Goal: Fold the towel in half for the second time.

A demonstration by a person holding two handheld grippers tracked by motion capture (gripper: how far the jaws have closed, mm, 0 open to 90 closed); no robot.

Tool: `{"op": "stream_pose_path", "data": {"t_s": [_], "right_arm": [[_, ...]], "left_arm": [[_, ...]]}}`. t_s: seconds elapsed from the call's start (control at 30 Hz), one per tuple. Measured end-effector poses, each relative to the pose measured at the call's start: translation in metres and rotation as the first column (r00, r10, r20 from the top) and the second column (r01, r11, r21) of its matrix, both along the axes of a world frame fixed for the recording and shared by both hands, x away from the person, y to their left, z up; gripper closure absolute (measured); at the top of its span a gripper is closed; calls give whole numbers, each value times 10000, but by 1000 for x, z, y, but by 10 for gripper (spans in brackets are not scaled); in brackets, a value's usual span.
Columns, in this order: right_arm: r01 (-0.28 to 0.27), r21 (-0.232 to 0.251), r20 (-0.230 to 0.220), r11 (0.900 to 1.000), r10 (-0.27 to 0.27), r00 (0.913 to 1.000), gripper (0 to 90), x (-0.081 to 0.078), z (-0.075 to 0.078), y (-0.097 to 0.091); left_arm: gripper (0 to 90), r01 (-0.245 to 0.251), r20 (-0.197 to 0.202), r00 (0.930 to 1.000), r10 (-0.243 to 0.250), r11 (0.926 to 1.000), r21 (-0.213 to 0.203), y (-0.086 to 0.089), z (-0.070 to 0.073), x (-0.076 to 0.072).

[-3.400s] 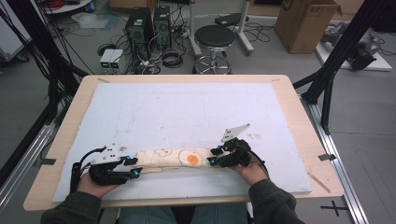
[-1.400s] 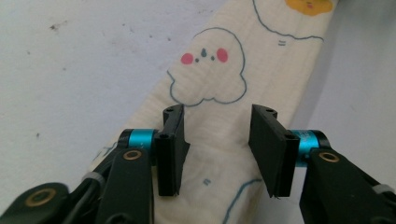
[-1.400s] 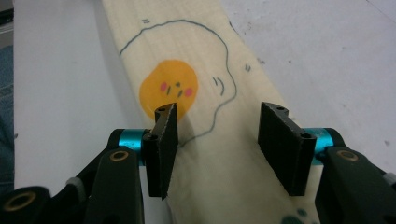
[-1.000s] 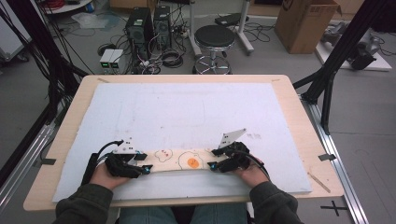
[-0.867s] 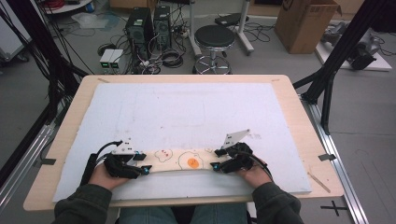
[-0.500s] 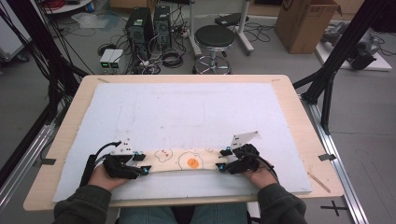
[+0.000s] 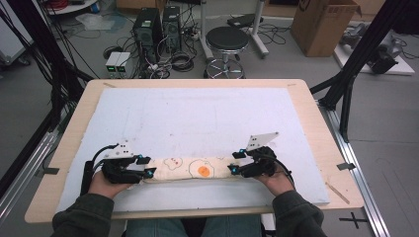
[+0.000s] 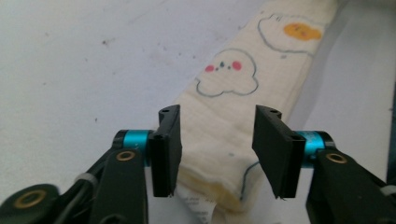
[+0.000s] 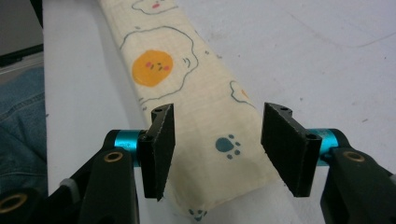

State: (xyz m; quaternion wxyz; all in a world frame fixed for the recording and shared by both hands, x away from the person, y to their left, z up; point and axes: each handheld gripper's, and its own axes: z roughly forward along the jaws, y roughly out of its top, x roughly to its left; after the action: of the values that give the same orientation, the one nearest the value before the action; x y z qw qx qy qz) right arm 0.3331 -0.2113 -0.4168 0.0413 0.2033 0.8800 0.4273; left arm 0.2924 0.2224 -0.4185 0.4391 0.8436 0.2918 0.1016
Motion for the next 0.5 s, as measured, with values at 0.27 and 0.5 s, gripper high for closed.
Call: {"op": "stream_pose_path", "data": {"t_s": [0.27,0.5], "right_arm": [[-64,-758,-245,9971,45,9997,448,-1,-14,3],[-141,-1092,-87,9939,132,9999,432,-3,-18,4]], "left_arm": [[556,66,-367,9993,-40,9975,705,3,-14,-3],[524,130,-396,9992,-100,9969,772,3,-18,-4]]}}
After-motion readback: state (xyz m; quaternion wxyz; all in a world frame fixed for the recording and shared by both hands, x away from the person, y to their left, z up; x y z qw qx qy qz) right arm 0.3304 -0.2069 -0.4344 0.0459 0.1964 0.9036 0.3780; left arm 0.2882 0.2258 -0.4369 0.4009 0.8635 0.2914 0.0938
